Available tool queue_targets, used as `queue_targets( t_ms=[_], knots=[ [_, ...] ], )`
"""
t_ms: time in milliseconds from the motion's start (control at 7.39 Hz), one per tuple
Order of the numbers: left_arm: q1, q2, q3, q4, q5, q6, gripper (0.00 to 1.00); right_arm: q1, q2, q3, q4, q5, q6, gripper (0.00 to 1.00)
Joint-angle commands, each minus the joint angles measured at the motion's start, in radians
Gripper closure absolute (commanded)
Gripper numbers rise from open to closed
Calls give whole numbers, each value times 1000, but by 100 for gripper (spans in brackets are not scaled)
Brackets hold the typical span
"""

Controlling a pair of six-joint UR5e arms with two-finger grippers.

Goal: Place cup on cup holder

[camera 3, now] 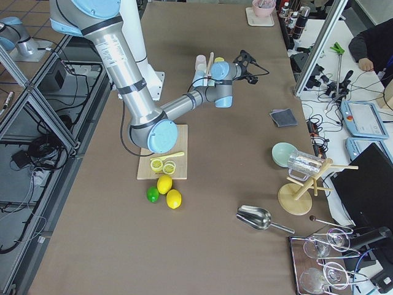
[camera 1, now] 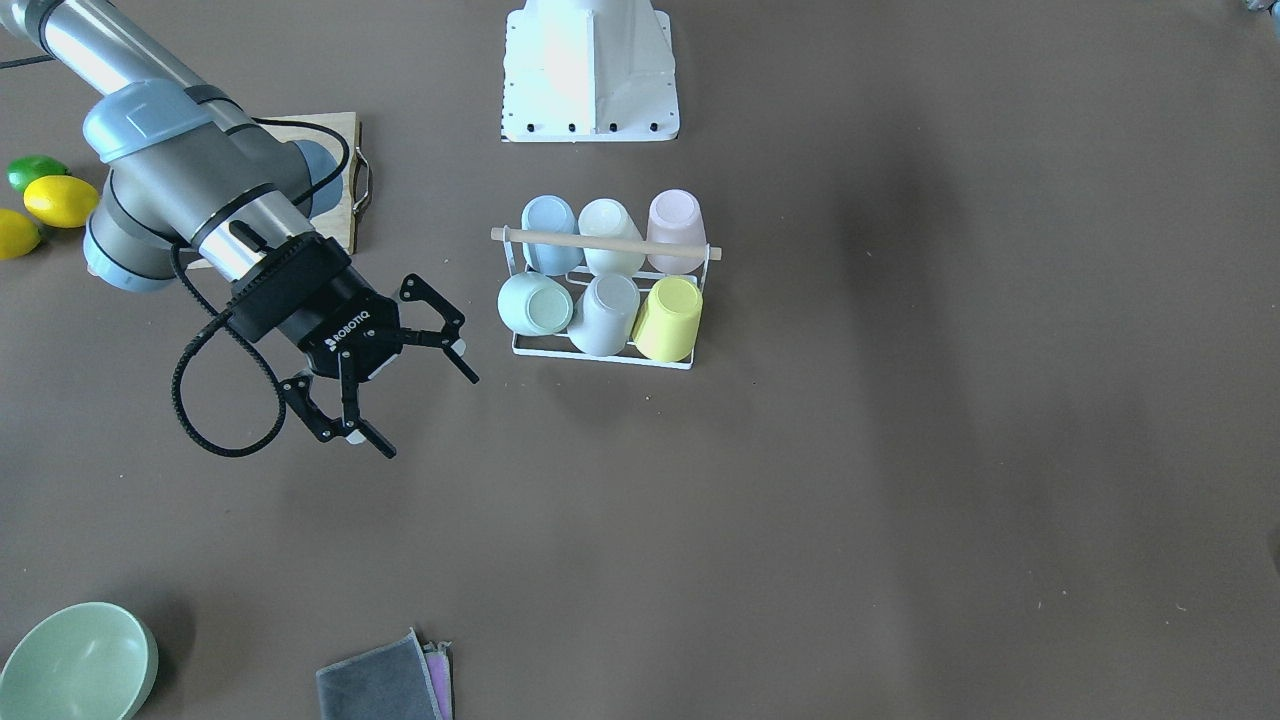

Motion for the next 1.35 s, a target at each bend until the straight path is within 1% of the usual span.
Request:
queue_targets(
  t_ms=[0,135,271,406,541,676,812,947,1082,1217],
  knots=[
    [0,0,0,1,0,0,1,23,-132,214,-321,70,13,0],
    [2,0,0,1,0,-1,1,38,-175,298,-486,70,17,0],
    [0,0,0,1,0,0,1,81,-192,406,-740,110,17,0],
    [0,0,0,1,0,-1,1,146,-182,475,-1016,188,12,0],
    [0,0,0,1,0,0,1,231,-188,483,-1207,248,-55,0],
    [0,0,0,1,0,0,1,281,-205,479,-1349,274,-203,0],
    [0,0,-2,1,-1,-1,1,331,-218,471,-1444,280,-291,0],
    [0,0,0,1,-1,0,1,360,-264,476,-1480,288,-383,0],
    [0,0,2,1,0,0,1,404,-351,473,-1474,359,-460,0],
    [2,0,2,1,2,0,1,476,-425,470,-1471,421,-573,0]
  ],
)
